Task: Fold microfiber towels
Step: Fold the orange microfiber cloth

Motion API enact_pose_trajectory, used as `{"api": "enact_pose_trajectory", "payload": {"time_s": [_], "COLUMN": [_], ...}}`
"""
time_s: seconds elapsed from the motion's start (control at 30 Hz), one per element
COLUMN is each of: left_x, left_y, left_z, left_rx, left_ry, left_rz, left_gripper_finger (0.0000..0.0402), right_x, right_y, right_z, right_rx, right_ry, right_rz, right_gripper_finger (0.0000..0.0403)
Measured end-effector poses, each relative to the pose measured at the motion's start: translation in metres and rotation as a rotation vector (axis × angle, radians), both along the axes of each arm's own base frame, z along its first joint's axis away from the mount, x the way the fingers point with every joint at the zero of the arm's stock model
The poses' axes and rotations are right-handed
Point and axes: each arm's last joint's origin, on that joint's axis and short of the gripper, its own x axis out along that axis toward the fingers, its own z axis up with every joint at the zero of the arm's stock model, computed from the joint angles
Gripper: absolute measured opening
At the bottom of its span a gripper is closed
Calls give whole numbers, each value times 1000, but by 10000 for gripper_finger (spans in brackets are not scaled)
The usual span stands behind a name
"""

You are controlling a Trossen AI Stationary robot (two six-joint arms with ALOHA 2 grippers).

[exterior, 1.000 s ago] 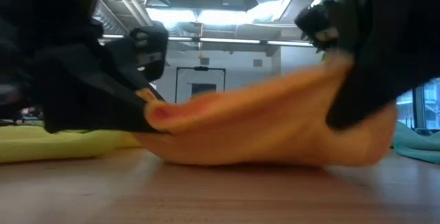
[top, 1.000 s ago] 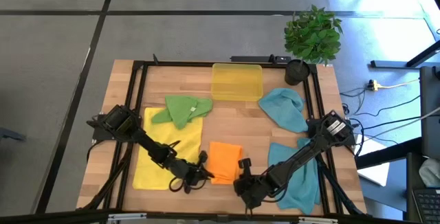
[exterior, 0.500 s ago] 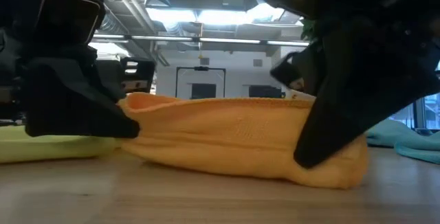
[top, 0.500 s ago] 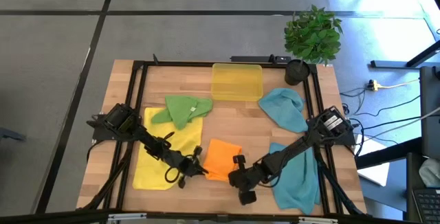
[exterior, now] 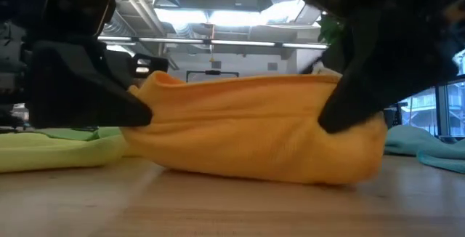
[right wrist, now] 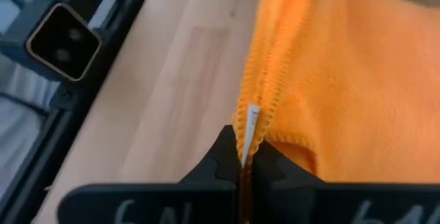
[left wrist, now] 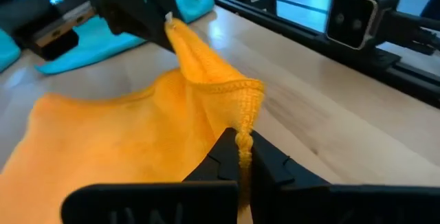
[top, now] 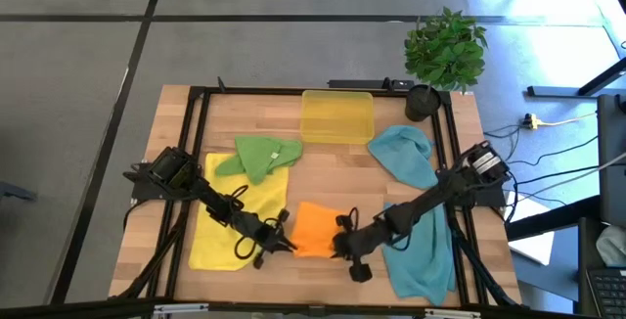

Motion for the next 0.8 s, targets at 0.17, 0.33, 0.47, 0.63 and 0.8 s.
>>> {"api": "enact_pose_trajectory", "payload": {"time_s": [0.17, 0.33, 0.47, 0.63, 0.8], "left_x": [6, 22, 37, 42, 38], "left_y": [0, -24, -46, -51, -36], "left_z": [3, 13, 20, 29, 36], "left_rx": [-63, -87, -9, 33, 35], "left_ry": [11, 56, 150, 118, 103], "left_rz": [24, -87, -134, -151, -57], "left_gripper_finger": [0, 0, 0, 0, 0], "right_x": [-18, -22, -23, -23, -24], "right_y": [-8, 14, 36, 35, 22], "right_z": [-14, -7, 4, 3, -7], "right_rx": [118, 159, 132, 79, 95], "right_ry": [-75, -99, -88, -10, 42], "right_rz": [-45, 7, 70, 19, -47], "right_gripper_finger": [2, 2, 2, 2, 2]}}
